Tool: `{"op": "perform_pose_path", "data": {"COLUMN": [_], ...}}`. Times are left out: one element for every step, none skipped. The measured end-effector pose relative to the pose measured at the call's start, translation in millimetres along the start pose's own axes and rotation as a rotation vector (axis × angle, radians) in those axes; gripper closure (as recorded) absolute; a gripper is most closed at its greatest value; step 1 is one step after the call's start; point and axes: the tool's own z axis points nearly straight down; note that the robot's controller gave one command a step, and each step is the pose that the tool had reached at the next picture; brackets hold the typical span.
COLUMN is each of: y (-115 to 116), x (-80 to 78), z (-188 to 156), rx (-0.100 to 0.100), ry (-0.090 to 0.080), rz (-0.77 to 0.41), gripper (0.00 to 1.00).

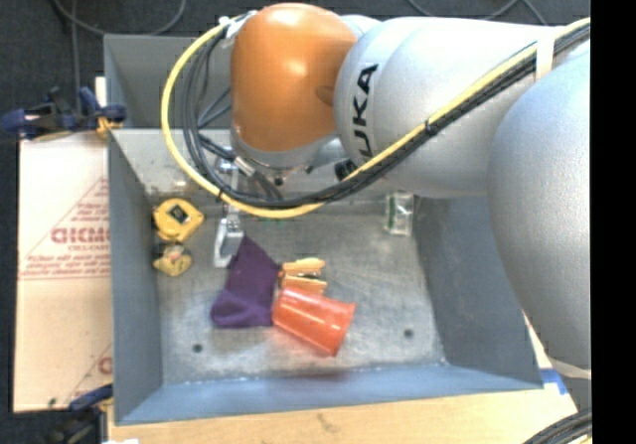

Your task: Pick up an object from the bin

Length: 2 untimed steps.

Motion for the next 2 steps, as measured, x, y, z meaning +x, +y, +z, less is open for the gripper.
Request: {"op": "perform_pose_path", "data": {"y": [-25.0,-63.6], "x": [11.2,7.6], "z": [55.4,70.0], "rx": [0.001,0.002], "ry": [-0.003,0.001], "rz": [-0.092,-0.339], "gripper": [0.00,0.00]}}
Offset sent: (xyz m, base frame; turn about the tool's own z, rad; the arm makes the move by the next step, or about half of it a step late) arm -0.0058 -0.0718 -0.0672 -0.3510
